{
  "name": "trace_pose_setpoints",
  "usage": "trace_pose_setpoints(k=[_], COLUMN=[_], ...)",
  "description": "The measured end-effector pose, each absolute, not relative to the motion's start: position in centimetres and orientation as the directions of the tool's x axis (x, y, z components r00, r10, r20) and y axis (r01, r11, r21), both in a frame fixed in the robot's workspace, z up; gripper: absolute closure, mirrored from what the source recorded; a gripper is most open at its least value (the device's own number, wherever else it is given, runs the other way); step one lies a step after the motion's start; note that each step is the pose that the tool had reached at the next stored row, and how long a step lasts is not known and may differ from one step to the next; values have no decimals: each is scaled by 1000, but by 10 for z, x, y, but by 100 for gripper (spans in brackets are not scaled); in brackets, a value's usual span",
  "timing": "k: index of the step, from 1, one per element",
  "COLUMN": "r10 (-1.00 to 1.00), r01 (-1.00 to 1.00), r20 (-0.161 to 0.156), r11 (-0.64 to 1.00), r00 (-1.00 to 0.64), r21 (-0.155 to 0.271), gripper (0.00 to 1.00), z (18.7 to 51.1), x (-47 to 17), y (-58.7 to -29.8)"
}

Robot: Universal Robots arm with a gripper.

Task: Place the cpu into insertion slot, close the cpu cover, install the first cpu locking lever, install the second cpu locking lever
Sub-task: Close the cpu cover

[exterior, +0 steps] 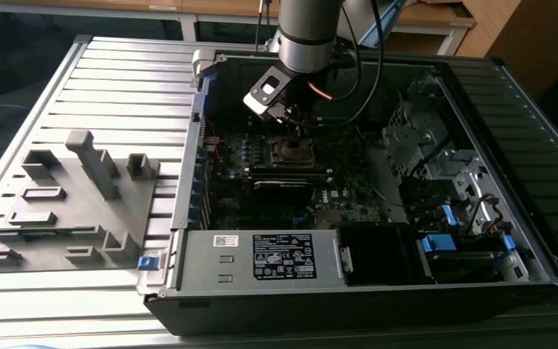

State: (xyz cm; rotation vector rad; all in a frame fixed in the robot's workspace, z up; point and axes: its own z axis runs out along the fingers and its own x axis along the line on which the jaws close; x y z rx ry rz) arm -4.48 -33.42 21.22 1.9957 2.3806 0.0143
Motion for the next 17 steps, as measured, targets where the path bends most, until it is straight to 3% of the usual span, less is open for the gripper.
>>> trace_pose_setpoints(k=[17], r10=[894], r01=[893], r20=[-21], r11=[449], r00=[-448], r21=[30], gripper=[89], z=[212], x=[-45], y=[-334])
